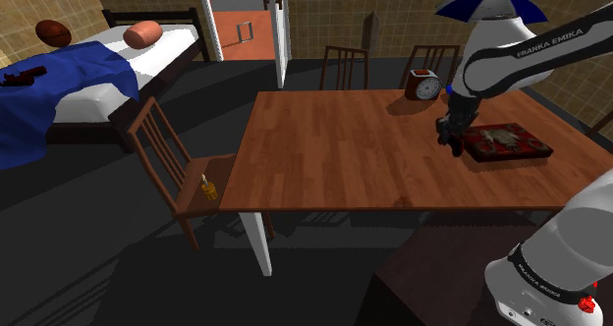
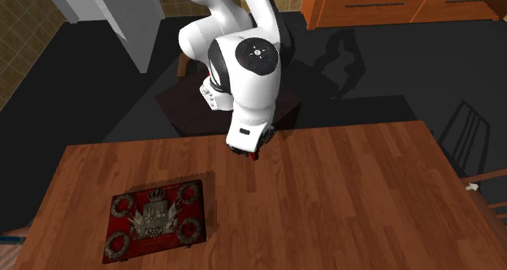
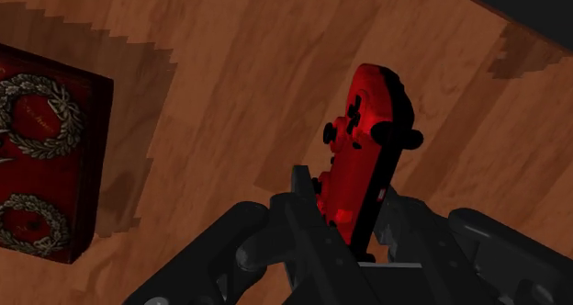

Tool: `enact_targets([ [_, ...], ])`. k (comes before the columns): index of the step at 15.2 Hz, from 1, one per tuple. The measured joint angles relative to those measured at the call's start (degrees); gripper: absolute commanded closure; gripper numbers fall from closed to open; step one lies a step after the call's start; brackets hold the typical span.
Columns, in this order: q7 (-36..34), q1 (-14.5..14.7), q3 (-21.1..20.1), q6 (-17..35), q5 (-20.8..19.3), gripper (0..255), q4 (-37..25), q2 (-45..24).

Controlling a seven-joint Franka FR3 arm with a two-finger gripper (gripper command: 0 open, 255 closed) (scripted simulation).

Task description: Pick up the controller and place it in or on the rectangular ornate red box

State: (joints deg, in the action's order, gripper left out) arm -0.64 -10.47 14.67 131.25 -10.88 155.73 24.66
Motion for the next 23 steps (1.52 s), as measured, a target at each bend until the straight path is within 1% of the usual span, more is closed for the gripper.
enact_targets([
  [2,3.3,-1.6,2.5,0.5,-1.0,255,-0.9,-1.2],
  [6,9.4,-3.6,7.0,0.9,-1.8,255,-4.5,-4.6],
  [11,17.8,-5.5,12.7,1.6,-1.0,255,-9.7,-9.9],
  [13,21.4,-5.8,14.8,1.3,0.3,255,-13.0,-12.7],
  [15,24.9,-6.4,16.8,1.9,1.4,255,-14.8,-15.0],
  [17,29.5,-7.0,19.1,1.8,3.7,255,-18.3,-18.6],
  [20,35.5,-8.0,21.4,1.2,7.3,255,-23.2,-23.3],
  [23,42.1,-10.0,23.1,0.4,12.0,255,-28.6,-29.0],
])
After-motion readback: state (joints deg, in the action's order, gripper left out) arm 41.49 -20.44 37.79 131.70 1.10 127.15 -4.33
